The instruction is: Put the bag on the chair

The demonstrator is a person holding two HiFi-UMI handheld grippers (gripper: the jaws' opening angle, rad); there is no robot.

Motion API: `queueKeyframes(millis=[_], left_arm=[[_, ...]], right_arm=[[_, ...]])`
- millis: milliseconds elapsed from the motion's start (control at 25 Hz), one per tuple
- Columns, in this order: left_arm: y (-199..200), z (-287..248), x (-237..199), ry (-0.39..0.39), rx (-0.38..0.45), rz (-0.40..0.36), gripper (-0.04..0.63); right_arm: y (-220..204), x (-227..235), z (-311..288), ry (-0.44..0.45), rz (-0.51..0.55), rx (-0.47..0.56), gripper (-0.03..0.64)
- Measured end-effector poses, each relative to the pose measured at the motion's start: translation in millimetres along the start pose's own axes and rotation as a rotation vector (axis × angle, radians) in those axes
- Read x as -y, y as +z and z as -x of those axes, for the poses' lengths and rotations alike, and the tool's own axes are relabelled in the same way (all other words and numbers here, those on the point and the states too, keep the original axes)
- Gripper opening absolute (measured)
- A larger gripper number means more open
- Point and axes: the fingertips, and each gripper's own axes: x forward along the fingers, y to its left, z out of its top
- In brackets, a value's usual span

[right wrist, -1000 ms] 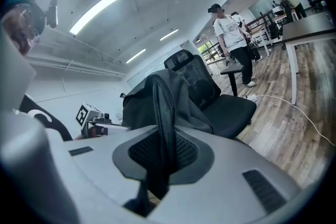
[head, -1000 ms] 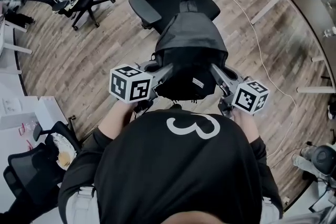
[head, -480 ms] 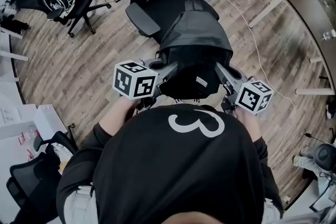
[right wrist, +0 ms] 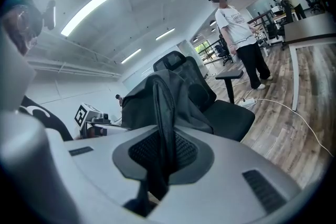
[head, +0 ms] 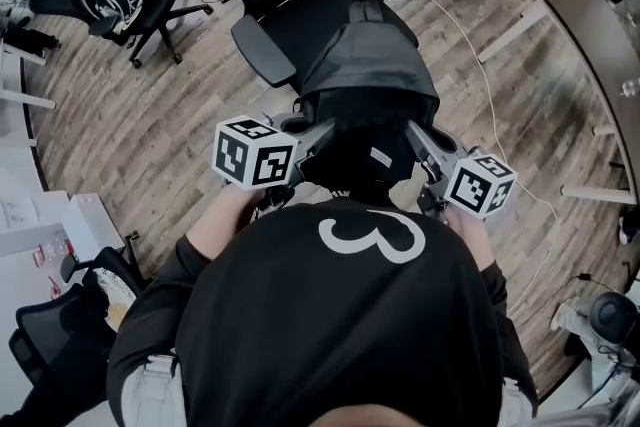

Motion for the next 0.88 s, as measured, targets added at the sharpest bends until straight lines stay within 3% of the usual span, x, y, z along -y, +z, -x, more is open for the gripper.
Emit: queueKeyframes(millis=[680,880], left_arm=[[99,-90,-67,0.15,0.084,0.14,0.021],[120,-112,-79,0.202,0.116,0.148,0.021]], right_arm=[[106,109,-89,0.164,0.048,-0.138,0.051],[128,133,-107,0.208,0.088,-0.16,0.049]])
